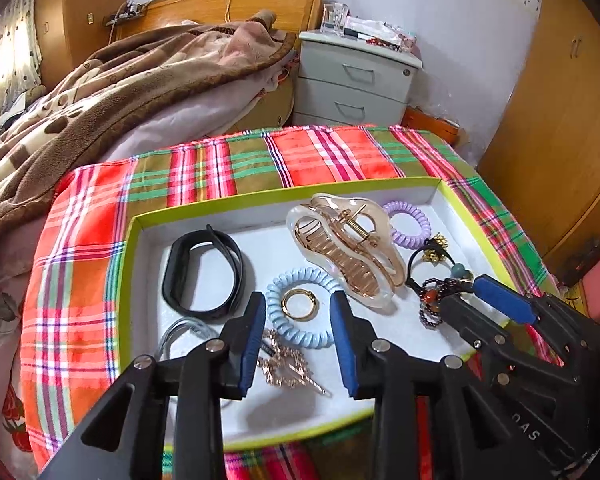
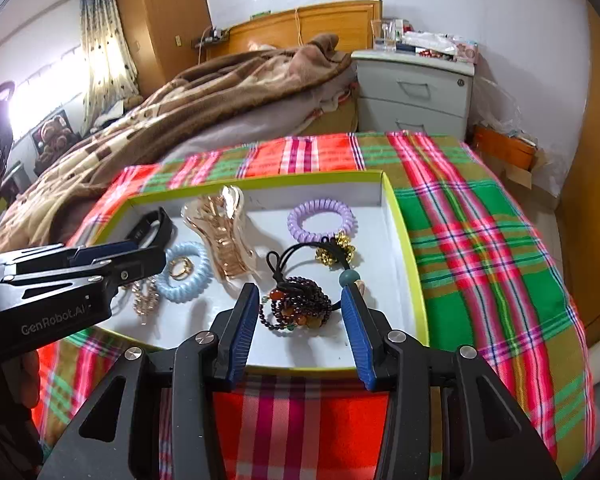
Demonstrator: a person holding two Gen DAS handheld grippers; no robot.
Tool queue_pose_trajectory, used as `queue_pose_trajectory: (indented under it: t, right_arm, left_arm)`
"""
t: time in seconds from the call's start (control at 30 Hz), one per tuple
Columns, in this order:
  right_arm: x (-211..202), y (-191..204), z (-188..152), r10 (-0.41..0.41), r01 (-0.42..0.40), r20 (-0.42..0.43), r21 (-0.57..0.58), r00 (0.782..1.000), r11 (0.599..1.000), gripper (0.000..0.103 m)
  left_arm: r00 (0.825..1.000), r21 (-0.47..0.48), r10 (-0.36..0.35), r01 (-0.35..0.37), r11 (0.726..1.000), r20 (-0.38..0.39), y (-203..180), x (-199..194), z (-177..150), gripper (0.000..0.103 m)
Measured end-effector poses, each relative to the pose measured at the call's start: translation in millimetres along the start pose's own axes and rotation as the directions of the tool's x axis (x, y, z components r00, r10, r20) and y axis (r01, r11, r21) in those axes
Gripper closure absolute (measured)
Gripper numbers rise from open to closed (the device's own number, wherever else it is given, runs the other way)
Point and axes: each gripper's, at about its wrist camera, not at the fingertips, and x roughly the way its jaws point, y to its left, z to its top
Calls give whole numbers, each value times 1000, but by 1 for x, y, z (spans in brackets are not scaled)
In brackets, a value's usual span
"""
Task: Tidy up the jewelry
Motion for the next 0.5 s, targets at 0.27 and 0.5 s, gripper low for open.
queue_pose_trajectory:
  t: [0.27, 0.5]
  right_arm:
    - [-30, 11, -5, -6, 7, 55, -14, 998, 1000, 59]
    - [-45, 20, -11, -9, 11, 76, -25, 997, 1000, 59]
  left_arm:
    - [996, -26, 69, -68, 997, 53, -2, -35, -18, 67]
    - [989, -51, 133, -130, 990, 70, -4, -55, -42, 67]
